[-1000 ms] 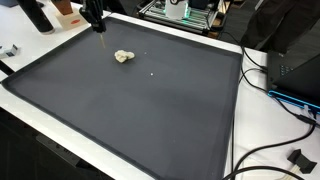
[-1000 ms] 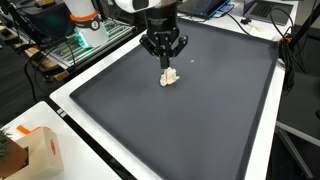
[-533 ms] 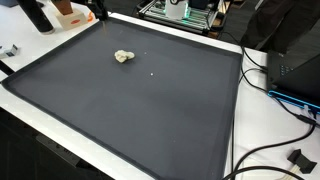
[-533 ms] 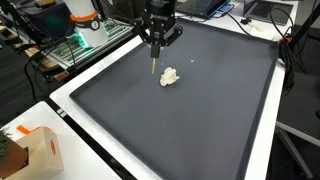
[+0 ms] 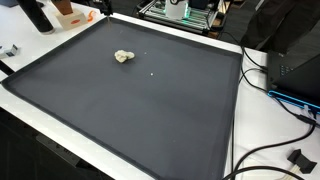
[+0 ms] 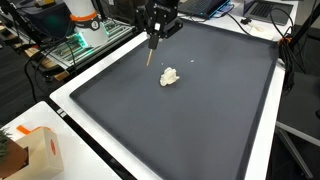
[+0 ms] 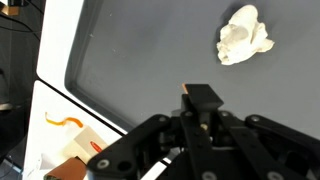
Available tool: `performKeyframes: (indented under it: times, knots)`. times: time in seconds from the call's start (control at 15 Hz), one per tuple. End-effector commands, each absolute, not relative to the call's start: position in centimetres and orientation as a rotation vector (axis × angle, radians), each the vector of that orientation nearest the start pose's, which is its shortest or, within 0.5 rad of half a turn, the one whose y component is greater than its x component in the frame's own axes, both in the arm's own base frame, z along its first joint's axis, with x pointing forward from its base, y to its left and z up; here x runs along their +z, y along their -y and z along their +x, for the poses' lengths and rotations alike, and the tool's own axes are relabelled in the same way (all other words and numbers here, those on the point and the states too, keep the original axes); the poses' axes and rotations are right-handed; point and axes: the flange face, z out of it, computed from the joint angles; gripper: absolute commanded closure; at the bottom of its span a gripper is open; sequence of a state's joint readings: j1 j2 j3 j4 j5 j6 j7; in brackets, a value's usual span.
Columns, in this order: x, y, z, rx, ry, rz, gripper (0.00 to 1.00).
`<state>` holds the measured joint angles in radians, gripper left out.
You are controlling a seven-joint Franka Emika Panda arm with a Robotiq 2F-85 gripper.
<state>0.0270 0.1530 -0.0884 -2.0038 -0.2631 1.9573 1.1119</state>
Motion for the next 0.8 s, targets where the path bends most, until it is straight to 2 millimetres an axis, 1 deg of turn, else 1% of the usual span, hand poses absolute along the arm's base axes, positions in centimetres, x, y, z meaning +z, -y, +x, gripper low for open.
performKeyframes:
  times: [0.0, 0.07, 0.13, 0.4, 0.73]
  knots:
    - [37.0, 5.1, 56.0, 0.085, -1.729, -2.989, 0.87]
    - [37.0, 5.1, 56.0, 0.085, -1.729, -2.990, 0.87]
    - [37.0, 5.1, 56.0, 0.086, -1.728, -2.990, 0.97]
    - [36.0, 4.8, 56.4, 0.109, -1.936, -2.985, 0.97]
    - [33.8, 4.9, 57.3, 0.134, -2.215, -2.962, 0.97]
